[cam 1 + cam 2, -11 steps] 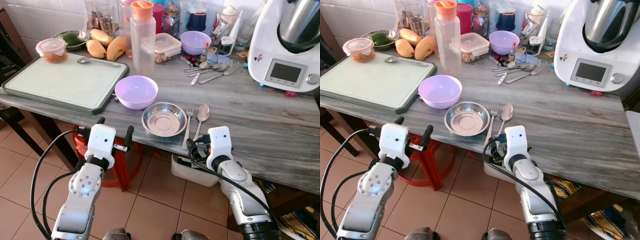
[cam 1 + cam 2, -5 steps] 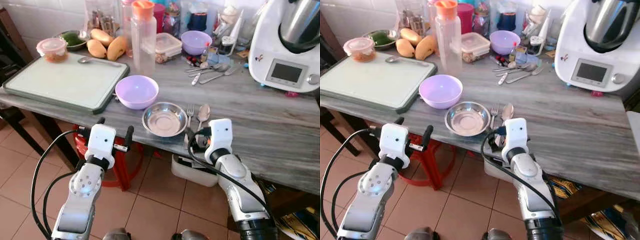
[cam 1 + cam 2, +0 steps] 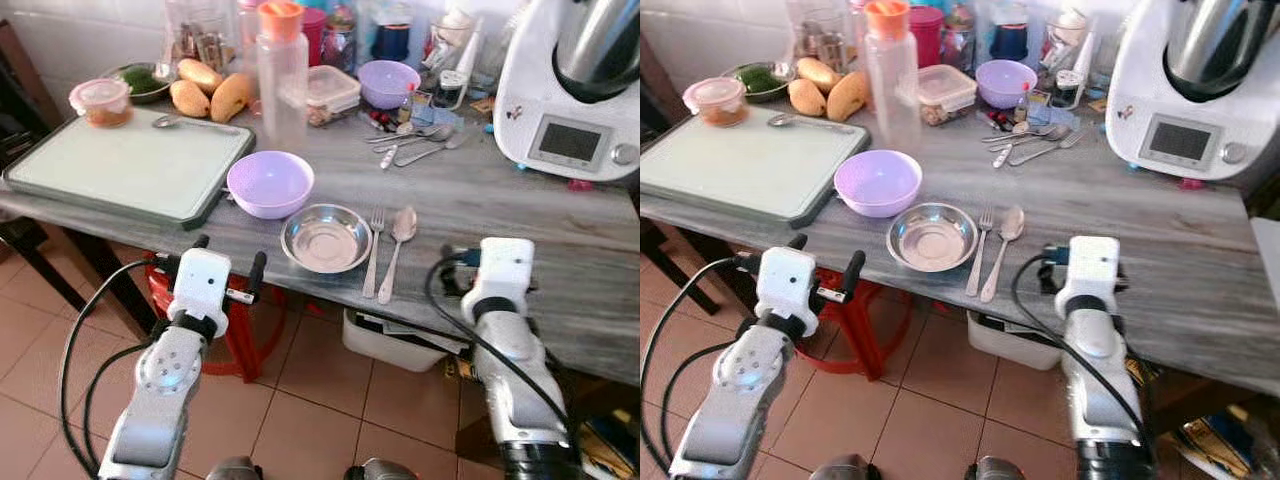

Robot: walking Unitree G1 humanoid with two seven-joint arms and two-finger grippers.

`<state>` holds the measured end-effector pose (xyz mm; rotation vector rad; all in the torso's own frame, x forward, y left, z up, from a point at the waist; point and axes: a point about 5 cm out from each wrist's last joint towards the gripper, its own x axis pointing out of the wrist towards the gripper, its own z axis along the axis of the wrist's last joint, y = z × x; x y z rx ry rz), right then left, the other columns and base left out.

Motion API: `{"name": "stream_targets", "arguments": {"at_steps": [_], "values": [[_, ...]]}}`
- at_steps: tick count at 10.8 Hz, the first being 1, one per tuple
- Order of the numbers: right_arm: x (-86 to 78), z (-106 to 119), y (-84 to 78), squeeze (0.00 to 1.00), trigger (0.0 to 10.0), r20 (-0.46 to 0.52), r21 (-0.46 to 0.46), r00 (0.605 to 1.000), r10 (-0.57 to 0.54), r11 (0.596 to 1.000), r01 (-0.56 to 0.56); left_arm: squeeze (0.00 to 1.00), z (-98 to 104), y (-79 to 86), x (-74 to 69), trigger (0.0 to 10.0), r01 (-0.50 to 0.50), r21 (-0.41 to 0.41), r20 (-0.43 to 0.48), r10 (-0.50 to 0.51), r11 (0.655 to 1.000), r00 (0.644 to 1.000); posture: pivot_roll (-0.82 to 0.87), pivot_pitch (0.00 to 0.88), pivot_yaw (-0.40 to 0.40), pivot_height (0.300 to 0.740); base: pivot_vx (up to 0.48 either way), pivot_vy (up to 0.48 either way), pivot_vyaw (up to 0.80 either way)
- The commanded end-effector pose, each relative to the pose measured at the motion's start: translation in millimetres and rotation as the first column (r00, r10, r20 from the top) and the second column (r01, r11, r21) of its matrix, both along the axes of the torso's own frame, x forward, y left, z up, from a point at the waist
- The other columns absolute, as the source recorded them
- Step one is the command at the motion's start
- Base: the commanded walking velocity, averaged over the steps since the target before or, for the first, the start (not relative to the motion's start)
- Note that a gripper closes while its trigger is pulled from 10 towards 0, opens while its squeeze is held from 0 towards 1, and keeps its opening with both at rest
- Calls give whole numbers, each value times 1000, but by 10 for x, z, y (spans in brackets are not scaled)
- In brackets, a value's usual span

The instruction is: Setting the table

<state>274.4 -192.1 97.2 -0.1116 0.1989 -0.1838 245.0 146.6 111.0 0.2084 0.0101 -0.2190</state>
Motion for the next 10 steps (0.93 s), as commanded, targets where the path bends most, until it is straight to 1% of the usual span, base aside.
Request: {"name": "stream_targets", "arguments": {"at_steps": [1,2,4,6,8,10], "values": [[54,-7,19,0,10000,-18,31,1000,-2,1000,2,0,28,23,-21,10000,10,8,-3,-10,1000,1000,82,0,25,740,0,0,0],[98,-5,43,0,10000,-31,26,999,13,1000,-13,0,37,37,-48,10000,20,15,-11,-20,1000,1000,92,20,37,740,0,0,0],[184,10,73,0,10000,-37,61,999,38,997,-36,0,55,91,-122,10000,37,33,-34,-35,999,999,115,62,61,740,0,0,0],[258,-2,118,0,10000,-70,89,996,62,995,-55,0,74,118,-196,10000,49,44,-53,-47,998,997,136,90,70,740,0,0,0],[280,-38,146,0,10000,-105,96,992,67,994,-57,0,97,140,-246,10000,49,48,-68,-46,998,997,148,105,68,740,0,0,0],[302,-44,118,0,10000,-120,97,991,60,994,-49,0,105,141,-266,10000,48,47,-78,-44,998,996,147,107,63,740,0,0,0]]}}
